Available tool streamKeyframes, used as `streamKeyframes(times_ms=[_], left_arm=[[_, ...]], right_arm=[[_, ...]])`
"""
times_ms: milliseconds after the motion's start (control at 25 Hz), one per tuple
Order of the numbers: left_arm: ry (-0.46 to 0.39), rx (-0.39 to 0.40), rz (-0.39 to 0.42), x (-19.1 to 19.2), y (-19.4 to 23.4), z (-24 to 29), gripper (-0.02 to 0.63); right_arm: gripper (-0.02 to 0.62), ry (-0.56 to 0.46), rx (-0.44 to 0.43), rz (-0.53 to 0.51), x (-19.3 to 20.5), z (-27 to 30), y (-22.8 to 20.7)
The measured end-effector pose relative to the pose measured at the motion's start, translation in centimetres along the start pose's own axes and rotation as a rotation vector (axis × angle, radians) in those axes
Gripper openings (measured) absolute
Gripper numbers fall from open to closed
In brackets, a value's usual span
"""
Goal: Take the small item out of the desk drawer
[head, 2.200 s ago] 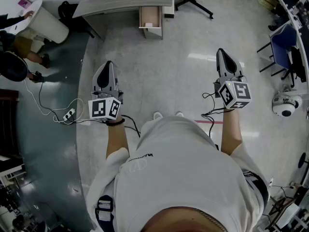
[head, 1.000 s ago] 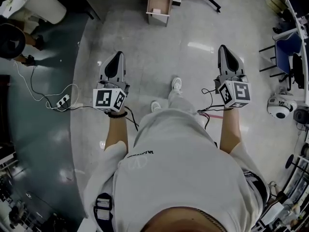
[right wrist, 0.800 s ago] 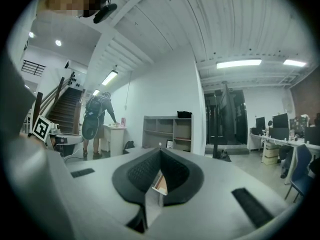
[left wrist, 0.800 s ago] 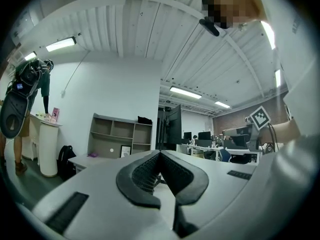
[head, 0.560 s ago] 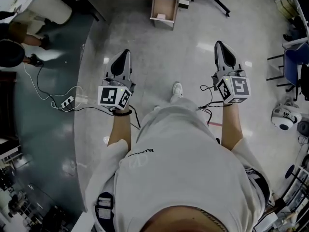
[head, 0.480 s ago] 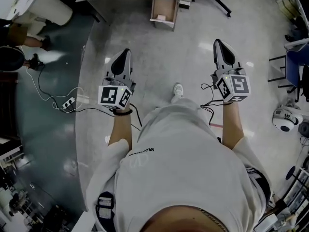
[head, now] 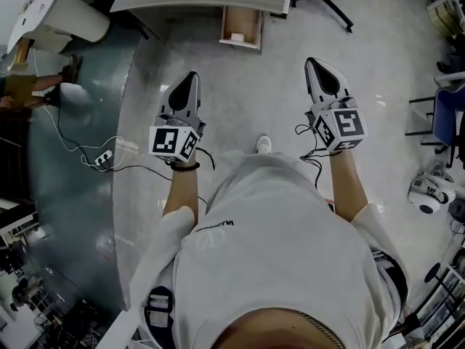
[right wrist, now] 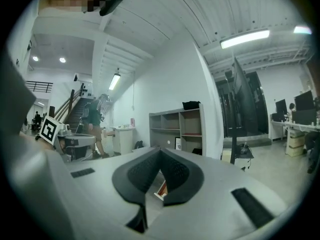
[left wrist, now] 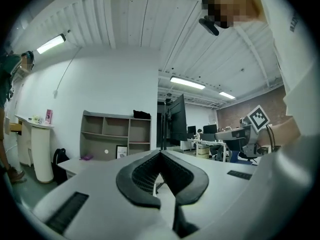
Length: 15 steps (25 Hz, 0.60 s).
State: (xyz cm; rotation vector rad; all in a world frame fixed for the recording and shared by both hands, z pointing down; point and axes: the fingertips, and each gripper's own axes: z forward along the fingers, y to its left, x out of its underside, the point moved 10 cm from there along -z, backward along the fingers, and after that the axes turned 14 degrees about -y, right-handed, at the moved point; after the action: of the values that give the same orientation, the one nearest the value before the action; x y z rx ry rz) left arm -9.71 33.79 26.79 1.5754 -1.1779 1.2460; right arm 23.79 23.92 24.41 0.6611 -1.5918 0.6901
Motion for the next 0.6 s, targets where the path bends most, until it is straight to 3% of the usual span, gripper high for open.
streamKeyframes(times_ms=[280, 600], left_arm=[[0.021, -0.031, 0.010, 0.4, 0.2, 1.5, -0.002], [0.040, -0.004, 0.002, 2.1, 2.3, 4.4, -0.001]], right_arm=[[0.000, 0.027, -0.023, 0.040, 1.7, 2.0, -2.2], [0.000, 0.043, -0.008, 0.043, 3.5, 4.5, -2.8]])
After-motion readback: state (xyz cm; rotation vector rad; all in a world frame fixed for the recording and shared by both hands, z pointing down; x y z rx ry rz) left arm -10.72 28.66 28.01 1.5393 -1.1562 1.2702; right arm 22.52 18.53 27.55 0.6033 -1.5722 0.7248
